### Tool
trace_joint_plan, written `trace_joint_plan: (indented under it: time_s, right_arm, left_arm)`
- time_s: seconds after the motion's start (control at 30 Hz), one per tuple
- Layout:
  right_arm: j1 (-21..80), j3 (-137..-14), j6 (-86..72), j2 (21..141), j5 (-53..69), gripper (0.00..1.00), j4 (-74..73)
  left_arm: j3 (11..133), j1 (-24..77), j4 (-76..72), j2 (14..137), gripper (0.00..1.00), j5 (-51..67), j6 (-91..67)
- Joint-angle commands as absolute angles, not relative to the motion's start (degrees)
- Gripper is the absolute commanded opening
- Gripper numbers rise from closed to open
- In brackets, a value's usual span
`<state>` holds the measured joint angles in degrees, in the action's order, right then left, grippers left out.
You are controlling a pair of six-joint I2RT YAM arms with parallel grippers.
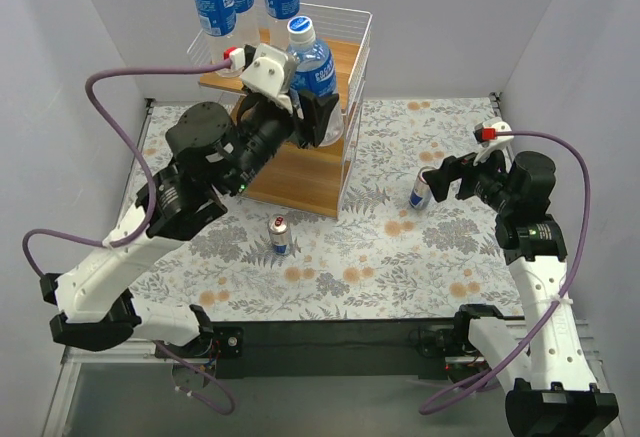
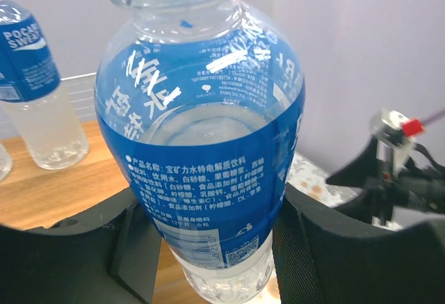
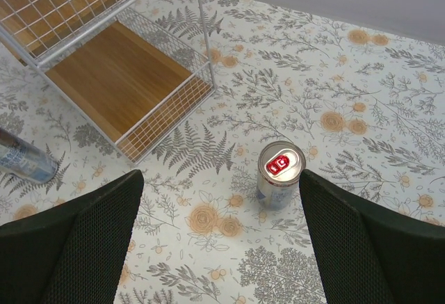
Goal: Place and organize the beverage onto the shelf
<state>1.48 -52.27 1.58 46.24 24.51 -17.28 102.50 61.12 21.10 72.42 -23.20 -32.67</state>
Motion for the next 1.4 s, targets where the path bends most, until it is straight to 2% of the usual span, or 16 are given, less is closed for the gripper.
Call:
trace_joint_plan:
  time_s: [0.0,0.17,0.53,1.0,1.03,1.07,1.13,1.17,1.37]
  right_arm:
    - [0.88,-52.03,2.55,45.88,26.1,0.98,-16.7]
    - [0.53,-51.51,3.43,45.53,26.02,0.98,-16.79]
    - [0.62,-50.63,3.16,45.61,26.46,0.98,-16.87]
    - [-1.32,-50.01,2.81,46.23,26.89,0.98,-16.96]
    - [-1.32,-50.01,2.9,46.32,27.07,0.98,-16.88]
    - [-1.41,-50.01,2.9,46.41,26.98,0.98,-16.88]
    - [-1.49,-50.18,3.08,46.84,27.07,0.98,-16.96]
    - [-1.49,-50.19,3.08,46.93,27.24,0.98,-16.88]
    - [-1.67,-50.36,3.08,48.07,28.12,0.98,-16.52]
  left_arm:
    - [107.22,57.93,18.55,75.58,0.0,-26.81,-30.32]
    - [110.73,48.63,17.84,78.92,0.0,-23.47,-33.3]
    - [116.81,37.45,15.82,86.22,0.0,-22.59,-32.43]
    - [117.77,33.4,15.12,91.49,0.01,-22.76,-28.92]
    - [117.6,33.4,15.2,91.49,0.05,-22.76,-28.92]
    - [117.42,33.4,15.38,91.41,0.18,-22.85,-29.0]
    - [117.25,33.4,15.56,91.14,0.28,-22.94,-28.92]
    - [116.9,33.4,15.47,90.88,0.38,-22.94,-28.92]
    - [116.89,33.4,15.47,89.91,0.62,-22.59,-28.13]
